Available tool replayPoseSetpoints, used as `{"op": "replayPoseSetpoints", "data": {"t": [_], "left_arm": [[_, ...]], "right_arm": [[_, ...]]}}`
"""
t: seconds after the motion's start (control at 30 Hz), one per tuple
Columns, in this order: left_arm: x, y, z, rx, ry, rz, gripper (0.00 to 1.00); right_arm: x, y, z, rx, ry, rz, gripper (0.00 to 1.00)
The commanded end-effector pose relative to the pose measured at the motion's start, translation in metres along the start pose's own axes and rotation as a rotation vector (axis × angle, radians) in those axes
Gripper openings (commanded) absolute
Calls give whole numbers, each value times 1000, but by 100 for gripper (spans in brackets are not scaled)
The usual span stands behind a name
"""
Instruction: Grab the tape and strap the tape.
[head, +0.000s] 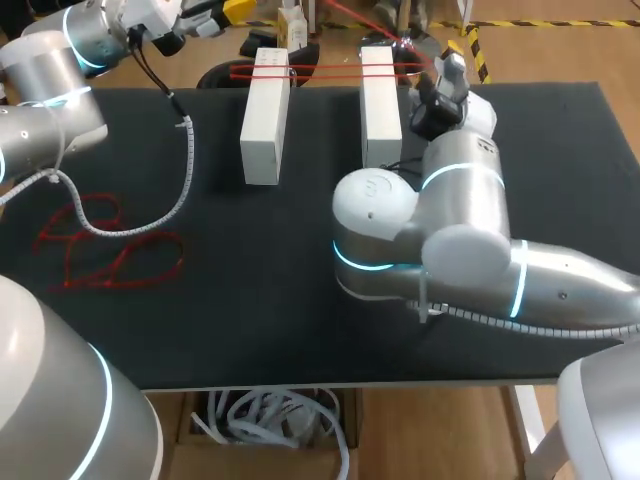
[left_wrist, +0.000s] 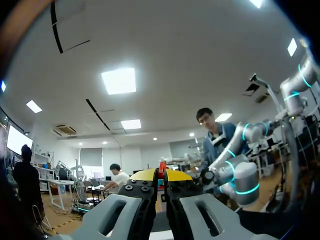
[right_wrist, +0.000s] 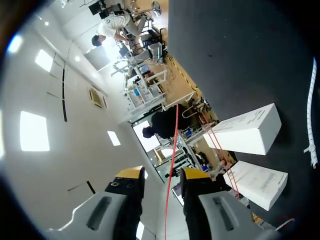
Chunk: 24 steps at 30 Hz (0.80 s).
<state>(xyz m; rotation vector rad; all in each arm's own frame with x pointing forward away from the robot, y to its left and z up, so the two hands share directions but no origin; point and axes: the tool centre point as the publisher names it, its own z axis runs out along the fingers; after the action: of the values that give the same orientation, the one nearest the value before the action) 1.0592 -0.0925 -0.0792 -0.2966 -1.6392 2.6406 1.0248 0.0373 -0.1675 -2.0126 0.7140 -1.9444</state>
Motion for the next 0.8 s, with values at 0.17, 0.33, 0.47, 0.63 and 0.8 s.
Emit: {"op": "replayPoseSetpoints", "data": {"t": [0.17,0.33,0.47,0.63,0.8], "left_arm": [[-1,1,-1,3,4,-1,0],[-1,1,-1,3,4,-1,0],[-1,1,-1,3,4,-1,0],[-1,1,-1,3,4,-1,0],[-1,1,-1,3,4,-1,0]], "right_arm": [[8,-5,-1,-50,2,-9,37],[8,-7,-6,-45,2,-4,38],[7,-6,-8,-45,0,-1,38],[7,-5,-9,-49,0,-1,36],[7,-4,-8,-53,3,0,35]]}}
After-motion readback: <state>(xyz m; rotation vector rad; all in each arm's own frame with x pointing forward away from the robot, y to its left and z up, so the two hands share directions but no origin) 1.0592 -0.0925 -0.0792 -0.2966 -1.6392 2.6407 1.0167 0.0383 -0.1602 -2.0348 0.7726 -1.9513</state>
